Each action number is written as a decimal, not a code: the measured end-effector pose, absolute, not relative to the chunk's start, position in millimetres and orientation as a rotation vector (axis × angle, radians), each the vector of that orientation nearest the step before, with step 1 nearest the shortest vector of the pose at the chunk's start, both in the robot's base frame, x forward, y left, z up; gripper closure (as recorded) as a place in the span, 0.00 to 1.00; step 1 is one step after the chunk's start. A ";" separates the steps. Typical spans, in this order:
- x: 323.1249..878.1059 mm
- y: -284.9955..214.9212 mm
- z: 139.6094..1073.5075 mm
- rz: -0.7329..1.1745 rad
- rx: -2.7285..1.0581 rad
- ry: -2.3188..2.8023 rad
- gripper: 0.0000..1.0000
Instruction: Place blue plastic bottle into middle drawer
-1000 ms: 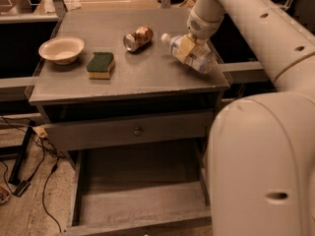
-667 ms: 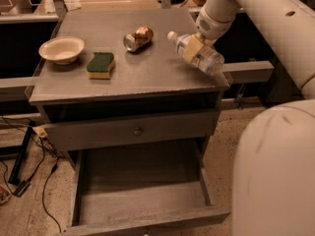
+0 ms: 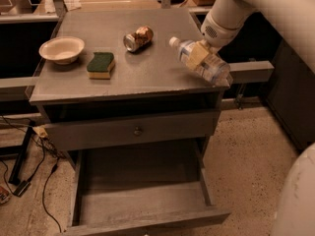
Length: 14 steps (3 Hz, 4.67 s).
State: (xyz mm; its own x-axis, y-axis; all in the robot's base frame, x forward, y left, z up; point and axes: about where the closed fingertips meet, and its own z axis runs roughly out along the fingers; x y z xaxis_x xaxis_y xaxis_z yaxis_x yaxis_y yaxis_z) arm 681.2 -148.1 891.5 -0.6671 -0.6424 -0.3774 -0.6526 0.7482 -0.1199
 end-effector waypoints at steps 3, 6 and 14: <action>578.4 -162.3 909.0 0.097 -1.059 2.547 1.00; 542.8 -101.3 857.4 0.188 -1.283 2.445 1.00; 496.2 16.3 701.4 0.459 -1.456 2.477 1.00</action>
Offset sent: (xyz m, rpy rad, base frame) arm -0.1117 -0.0219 0.0288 0.0438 0.0304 0.0301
